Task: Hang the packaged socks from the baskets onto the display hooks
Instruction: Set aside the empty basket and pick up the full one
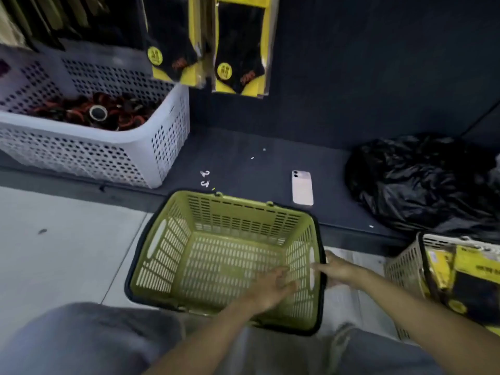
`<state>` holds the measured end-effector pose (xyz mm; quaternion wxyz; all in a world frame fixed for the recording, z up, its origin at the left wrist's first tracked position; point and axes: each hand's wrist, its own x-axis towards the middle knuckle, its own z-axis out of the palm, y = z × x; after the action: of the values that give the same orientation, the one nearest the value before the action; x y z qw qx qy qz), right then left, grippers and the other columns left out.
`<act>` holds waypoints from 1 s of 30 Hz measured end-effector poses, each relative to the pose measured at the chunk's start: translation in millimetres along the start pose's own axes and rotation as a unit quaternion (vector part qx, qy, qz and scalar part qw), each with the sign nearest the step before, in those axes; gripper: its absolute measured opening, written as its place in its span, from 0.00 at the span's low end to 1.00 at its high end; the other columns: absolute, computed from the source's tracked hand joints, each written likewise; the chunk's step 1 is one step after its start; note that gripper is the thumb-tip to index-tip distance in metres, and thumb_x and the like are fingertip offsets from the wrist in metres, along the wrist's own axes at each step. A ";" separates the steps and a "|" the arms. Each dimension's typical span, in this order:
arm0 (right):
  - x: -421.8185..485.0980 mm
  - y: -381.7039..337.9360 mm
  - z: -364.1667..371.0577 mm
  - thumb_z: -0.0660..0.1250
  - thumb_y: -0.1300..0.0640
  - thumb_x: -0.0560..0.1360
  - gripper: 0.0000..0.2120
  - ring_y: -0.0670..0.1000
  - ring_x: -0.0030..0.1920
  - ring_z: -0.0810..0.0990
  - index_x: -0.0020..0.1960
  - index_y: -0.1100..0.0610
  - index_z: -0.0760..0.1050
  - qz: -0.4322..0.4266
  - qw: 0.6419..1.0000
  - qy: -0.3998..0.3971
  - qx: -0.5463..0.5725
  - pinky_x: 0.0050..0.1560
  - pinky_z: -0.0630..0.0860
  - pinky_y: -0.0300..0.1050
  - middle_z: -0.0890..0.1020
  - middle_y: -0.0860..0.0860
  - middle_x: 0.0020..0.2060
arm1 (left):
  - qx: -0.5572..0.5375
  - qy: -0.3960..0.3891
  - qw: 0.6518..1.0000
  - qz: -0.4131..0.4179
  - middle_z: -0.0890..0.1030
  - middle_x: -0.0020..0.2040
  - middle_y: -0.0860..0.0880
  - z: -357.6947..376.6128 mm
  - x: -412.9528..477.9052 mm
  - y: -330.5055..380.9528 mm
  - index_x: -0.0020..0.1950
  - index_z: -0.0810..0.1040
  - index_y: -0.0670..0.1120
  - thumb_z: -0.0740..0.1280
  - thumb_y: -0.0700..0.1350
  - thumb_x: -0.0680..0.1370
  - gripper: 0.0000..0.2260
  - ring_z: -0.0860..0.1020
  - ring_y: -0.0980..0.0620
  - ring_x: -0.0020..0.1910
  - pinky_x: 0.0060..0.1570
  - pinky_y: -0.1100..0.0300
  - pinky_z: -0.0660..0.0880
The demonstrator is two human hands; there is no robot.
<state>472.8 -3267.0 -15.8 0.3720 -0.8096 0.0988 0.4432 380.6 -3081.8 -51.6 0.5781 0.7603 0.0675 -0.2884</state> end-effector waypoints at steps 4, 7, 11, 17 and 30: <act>2.9 -35.8 47.4 0.67 0.57 0.77 0.15 0.51 0.47 0.83 0.61 0.48 0.68 -0.071 0.994 -0.032 0.082 0.46 0.82 0.46 0.83 0.52 0.52 | -0.010 0.042 0.998 -0.034 0.72 0.65 0.49 -13.7 -20.4 -21.7 0.70 0.67 0.45 0.71 0.47 0.75 0.26 0.72 0.47 0.66 0.64 0.60 0.69; 16.6 -68.6 97.0 0.68 0.62 0.76 0.23 0.55 0.47 0.83 0.68 0.53 0.63 -0.093 0.985 -0.051 0.137 0.41 0.82 0.43 0.81 0.59 0.54 | 0.053 0.091 0.994 -0.026 0.74 0.66 0.49 -54.5 -44.7 -38.1 0.71 0.67 0.46 0.71 0.47 0.74 0.28 0.73 0.48 0.63 0.65 0.54 0.70; 31.2 -124.1 174.7 0.65 0.65 0.77 0.23 0.55 0.43 0.80 0.70 0.57 0.62 -0.113 0.972 -0.070 0.195 0.50 0.79 0.51 0.80 0.63 0.54 | 0.061 0.173 0.982 -0.050 0.74 0.67 0.47 -117.3 -79.2 -62.5 0.71 0.68 0.44 0.67 0.38 0.76 0.24 0.75 0.48 0.62 0.62 0.58 0.72; 28.1 -172.6 243.8 0.57 0.69 0.80 0.21 0.58 0.43 0.79 0.72 0.59 0.62 -0.132 0.959 -0.074 0.240 0.47 0.78 0.49 0.77 0.65 0.56 | 0.097 0.194 0.973 -0.076 0.75 0.66 0.44 -184.6 -113.2 -72.4 0.70 0.70 0.43 0.64 0.34 0.76 0.22 0.73 0.47 0.63 0.58 0.62 0.69; -87.2 22.7 -86.3 0.66 0.62 0.77 0.23 0.60 0.58 0.78 0.70 0.63 0.65 -0.106 0.966 0.229 -0.063 0.51 0.71 0.38 0.76 0.64 0.60 | 0.246 0.009 0.966 0.083 0.69 0.72 0.52 -75.6 6.7 116.4 0.74 0.64 0.49 0.66 0.60 0.75 0.30 0.68 0.52 0.69 0.67 0.60 0.64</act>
<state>466.0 -3357.3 69.9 0.3325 -0.9171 0.0674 0.2093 464.2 -3051.4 55.3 0.3947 0.8846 -0.0638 -0.2402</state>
